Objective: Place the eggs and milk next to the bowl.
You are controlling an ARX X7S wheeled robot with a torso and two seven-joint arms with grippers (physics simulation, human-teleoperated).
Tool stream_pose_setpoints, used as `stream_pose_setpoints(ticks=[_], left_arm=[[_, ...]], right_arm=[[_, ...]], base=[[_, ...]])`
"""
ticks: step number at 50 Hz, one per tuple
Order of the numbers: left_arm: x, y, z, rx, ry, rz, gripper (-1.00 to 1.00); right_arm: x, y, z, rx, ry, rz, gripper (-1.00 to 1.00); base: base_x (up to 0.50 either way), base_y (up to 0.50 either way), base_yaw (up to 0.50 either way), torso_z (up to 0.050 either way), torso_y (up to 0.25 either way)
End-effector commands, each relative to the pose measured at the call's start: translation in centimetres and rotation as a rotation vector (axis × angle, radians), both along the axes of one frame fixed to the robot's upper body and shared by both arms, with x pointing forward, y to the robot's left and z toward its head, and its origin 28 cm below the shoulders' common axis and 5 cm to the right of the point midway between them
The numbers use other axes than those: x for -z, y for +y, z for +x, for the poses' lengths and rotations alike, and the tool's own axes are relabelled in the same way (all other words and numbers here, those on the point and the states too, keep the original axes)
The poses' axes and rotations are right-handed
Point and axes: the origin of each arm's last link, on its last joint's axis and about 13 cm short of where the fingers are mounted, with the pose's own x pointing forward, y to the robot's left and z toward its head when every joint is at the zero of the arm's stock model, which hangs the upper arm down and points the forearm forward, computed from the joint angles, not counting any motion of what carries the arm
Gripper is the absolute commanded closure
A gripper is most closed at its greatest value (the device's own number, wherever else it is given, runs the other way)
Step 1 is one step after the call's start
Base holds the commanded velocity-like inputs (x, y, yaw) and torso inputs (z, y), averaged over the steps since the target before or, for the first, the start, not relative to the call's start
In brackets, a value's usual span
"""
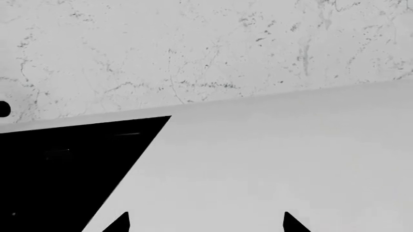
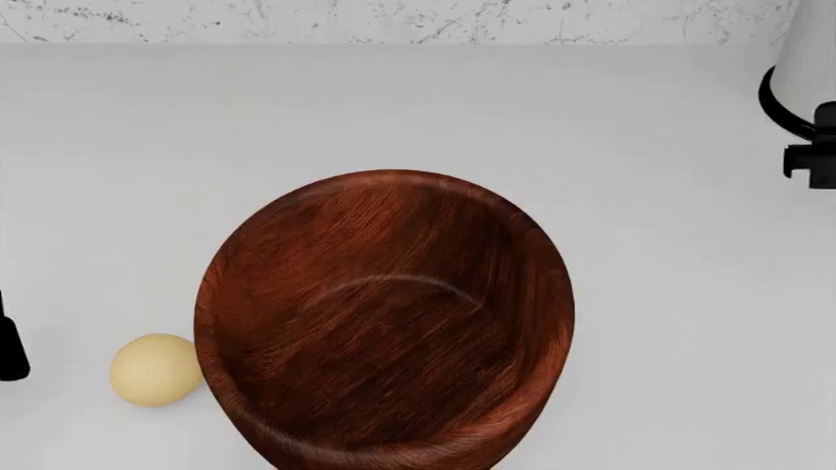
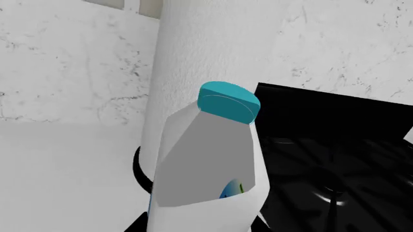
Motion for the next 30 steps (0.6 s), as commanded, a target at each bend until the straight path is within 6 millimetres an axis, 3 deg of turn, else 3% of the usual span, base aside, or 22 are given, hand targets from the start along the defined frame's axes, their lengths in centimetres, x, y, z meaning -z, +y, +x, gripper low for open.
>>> stream_pose_setpoints(ticks=[1, 16, 30], left_arm=[[0.9, -0.1, -1.4, -0.002, -0.008, 0.002, -1.00], [2.0, -0.5, -3.1, -0.001, -0.019, 0.001, -1.00], [2.4, -0.8, -3.5, 0.007, -0.018, 0.005, -1.00]], right_arm=[[-1.5, 0.4, -0.8, -0.097, -0.007, -0.071, 1.00], [-1.5, 0.8, -2.3, -0.228, 0.000, -0.095, 1.00], [-1.7, 0.7, -3.5, -0.328, 0.009, -0.118, 1.00]], base=[[0.00, 0.00, 0.00, 0.000, 0.000], [0.00, 0.00, 0.00, 0.000, 0.001], [0.00, 0.00, 0.00, 0.001, 0.001]])
